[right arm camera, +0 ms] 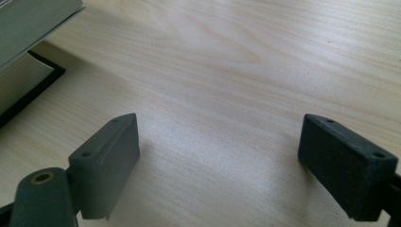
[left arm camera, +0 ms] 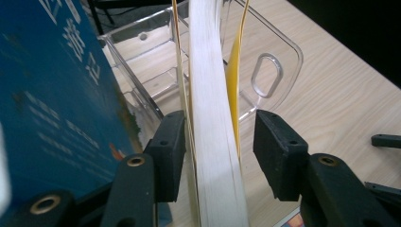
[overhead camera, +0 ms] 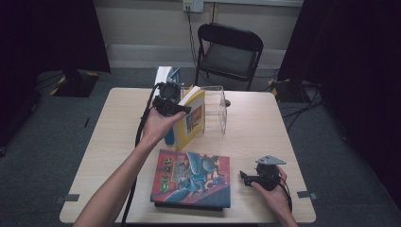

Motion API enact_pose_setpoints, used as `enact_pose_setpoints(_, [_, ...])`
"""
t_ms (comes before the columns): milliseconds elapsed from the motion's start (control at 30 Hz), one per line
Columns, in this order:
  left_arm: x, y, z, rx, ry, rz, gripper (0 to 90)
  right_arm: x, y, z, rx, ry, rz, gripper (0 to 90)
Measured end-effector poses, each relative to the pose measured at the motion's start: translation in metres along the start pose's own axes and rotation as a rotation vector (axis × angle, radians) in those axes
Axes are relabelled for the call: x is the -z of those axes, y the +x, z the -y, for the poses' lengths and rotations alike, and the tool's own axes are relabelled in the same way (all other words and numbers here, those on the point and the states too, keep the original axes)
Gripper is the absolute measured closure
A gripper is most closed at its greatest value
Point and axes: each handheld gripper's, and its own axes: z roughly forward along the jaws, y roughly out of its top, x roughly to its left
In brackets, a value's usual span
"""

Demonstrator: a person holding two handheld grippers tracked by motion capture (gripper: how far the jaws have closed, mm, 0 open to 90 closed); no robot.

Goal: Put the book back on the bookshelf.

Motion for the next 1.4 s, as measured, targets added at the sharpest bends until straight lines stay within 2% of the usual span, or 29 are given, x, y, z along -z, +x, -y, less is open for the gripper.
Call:
enact_pose_setpoints(33, [0.000,0.000,-0.003,0.009,0.024,0.002,55.1,0.000,0.000,0.000,0.000,0.000,0.000,13.2])
enact_pose_setpoints(67, [-0.002,0.000,-0.009,0.012,0.070,0.005,55.9,0.000,0.000,0.000,0.002,-0.001,0.000,13.2])
enact_pose_setpoints(133, [-0.004,0.000,-0.016,0.008,0.116,-0.019,58.2,0.000,0.000,0.000,0.002,-0.001,0.000,13.2])
enact_pose_setpoints(233, [-0.011,0.001,-0.025,0.008,0.231,-0.003,60.5,0.000,0.000,0.000,0.001,-0.001,0.000,13.2])
enact_pose_setpoints(433, [-0.022,-0.001,-0.035,0.037,0.334,-0.021,67.8,-0.001,0.000,-0.001,0.002,-0.001,-0.002,13.2])
enact_pose_setpoints(500, [-0.028,0.000,-0.037,0.041,0.393,-0.018,67.7,-0.001,0.000,-0.001,0.002,0.001,-0.003,13.2])
enact_pose_setpoints(567, [-0.029,0.002,-0.038,0.053,0.389,-0.026,67.8,-0.001,0.000,-0.001,0.003,0.001,-0.003,13.2])
enact_pose_setpoints(700, [-0.034,0.003,-0.034,0.050,0.417,-0.042,68.4,-0.001,0.000,-0.001,0.003,0.001,-0.004,13.2])
enact_pose_setpoints(833, [-0.040,0.003,-0.030,0.021,0.435,-0.037,67.5,-0.001,0.000,-0.001,0.003,0.001,-0.004,13.1])
enact_pose_setpoints(867, [-0.040,0.003,-0.029,0.032,0.434,-0.037,69.4,-0.001,0.000,-0.001,0.003,0.001,-0.004,13.1])
enact_pose_setpoints(933, [-0.039,0.002,-0.030,0.021,0.436,-0.063,74.8,-0.001,0.000,-0.001,0.003,0.001,-0.004,13.2])
enact_pose_setpoints(1133, [-0.039,0.005,-0.031,0.075,0.407,-0.060,75.7,-0.002,0.001,-0.002,0.006,0.001,-0.005,13.0])
enact_pose_setpoints(1233, [-0.040,0.007,-0.034,0.075,0.389,-0.063,75.7,-0.002,0.001,-0.002,0.007,0.002,-0.005,13.0])
enact_pose_setpoints(1267, [-0.039,0.005,-0.034,0.087,0.386,-0.074,75.7,-0.002,0.001,-0.002,0.007,0.002,-0.006,13.0])
enact_pose_setpoints(1333, [-0.038,0.002,-0.038,0.062,0.386,-0.097,75.7,-0.002,0.001,-0.002,0.007,0.001,-0.006,13.0])
enact_pose_setpoints(1400, [-0.037,0.002,-0.041,0.085,0.376,-0.100,75.7,-0.003,0.001,-0.002,0.006,0.000,-0.007,13.0])
